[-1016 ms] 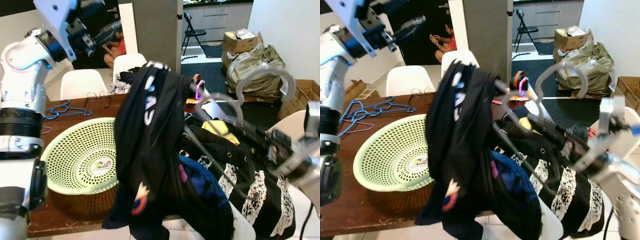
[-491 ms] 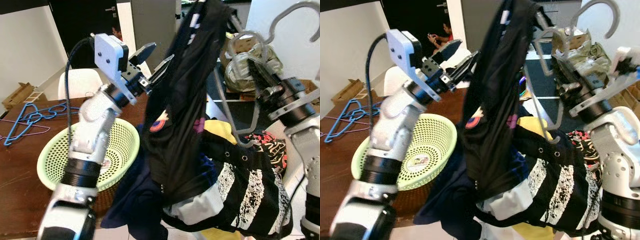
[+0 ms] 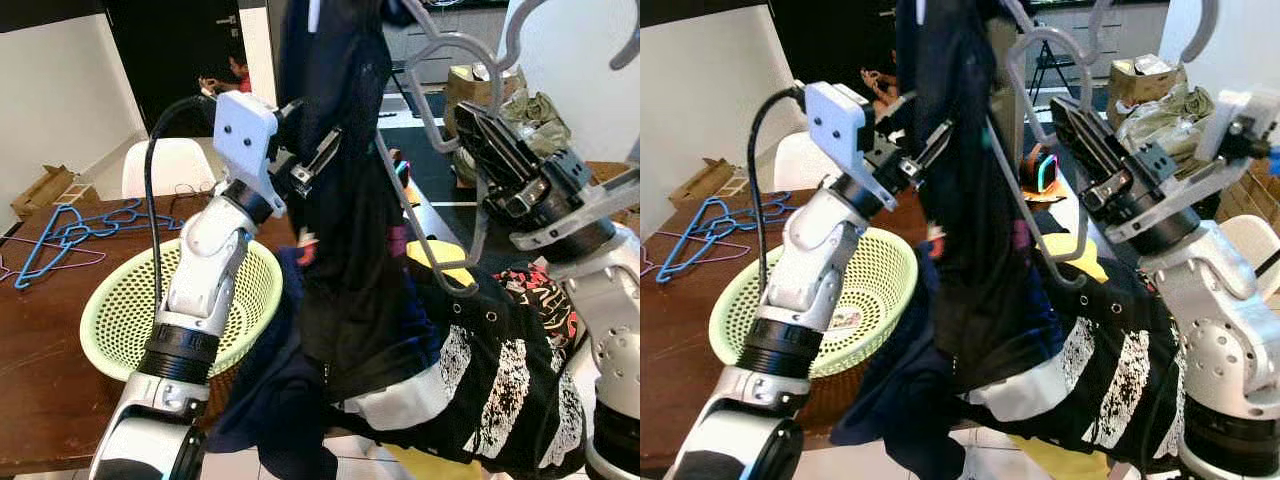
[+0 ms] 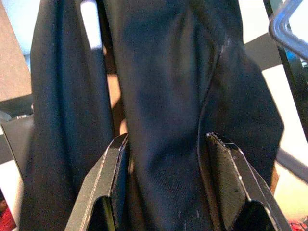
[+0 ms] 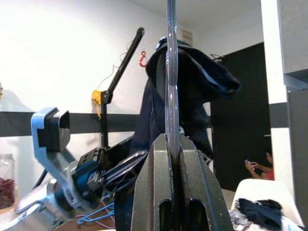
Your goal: Hang hanger
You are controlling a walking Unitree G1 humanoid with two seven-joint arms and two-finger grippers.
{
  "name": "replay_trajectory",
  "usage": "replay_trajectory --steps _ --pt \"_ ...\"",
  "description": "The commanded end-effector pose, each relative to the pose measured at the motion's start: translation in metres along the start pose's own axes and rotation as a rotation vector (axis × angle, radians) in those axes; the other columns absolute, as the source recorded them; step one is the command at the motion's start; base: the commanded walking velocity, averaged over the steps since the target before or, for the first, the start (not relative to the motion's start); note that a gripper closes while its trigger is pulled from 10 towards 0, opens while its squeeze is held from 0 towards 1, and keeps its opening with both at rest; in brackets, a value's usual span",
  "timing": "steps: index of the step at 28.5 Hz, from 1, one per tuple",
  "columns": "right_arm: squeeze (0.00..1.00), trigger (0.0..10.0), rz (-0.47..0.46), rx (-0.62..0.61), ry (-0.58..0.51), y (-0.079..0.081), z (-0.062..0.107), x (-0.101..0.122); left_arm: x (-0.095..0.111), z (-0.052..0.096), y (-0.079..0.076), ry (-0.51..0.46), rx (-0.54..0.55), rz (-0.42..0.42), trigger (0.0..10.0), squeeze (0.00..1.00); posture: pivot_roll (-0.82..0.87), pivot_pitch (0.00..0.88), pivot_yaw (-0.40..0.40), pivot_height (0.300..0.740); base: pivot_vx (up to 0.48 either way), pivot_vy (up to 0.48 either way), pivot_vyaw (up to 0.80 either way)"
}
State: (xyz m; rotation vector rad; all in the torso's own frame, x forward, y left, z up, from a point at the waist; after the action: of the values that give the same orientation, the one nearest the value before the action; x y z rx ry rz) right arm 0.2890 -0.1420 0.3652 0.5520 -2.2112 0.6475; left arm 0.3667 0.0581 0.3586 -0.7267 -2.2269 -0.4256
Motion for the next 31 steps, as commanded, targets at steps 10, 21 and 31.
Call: replay_trajectory --steps 10,21,31 --pt "0.00 10.0 0.001 0.021 -0.021 0.009 -0.004 0.005 0.008 -0.001 -0.003 -0.017 0.001 -0.021 9.9 0.00 -0.06 0.000 0.055 0.740 0.000 0.000 0.00" --pt "0.00 10.0 0.062 -0.156 0.058 -0.026 -0.007 -0.011 0.003 0.001 -0.015 -0.001 -0.028 -0.011 0.0 0.00 -0.05 0.000 0.044 0.740 0.000 0.000 0.00" --pt "0.00 10.0 0.104 -0.328 0.226 -0.060 -0.009 -0.049 0.000 0.001 -0.054 0.022 -0.176 0.078 0.0 0.00 -0.04 0.000 0.036 0.740 0.000 0.000 0.00"
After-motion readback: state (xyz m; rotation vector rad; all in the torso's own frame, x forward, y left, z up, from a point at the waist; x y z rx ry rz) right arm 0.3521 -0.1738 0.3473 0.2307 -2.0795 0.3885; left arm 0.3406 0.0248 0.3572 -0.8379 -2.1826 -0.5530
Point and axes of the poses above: a point about 5 cm out from each wrist's last joint towards the gripper, its own z axis pointing back from the gripper into the wrist, its own x axis along the axis of the wrist's last joint, y = z × x, the point moved 6 cm from there along -z, pointing out of the wrist towards the gripper, and after that the axes turned 15 degrees about z, right-handed, at the moved point
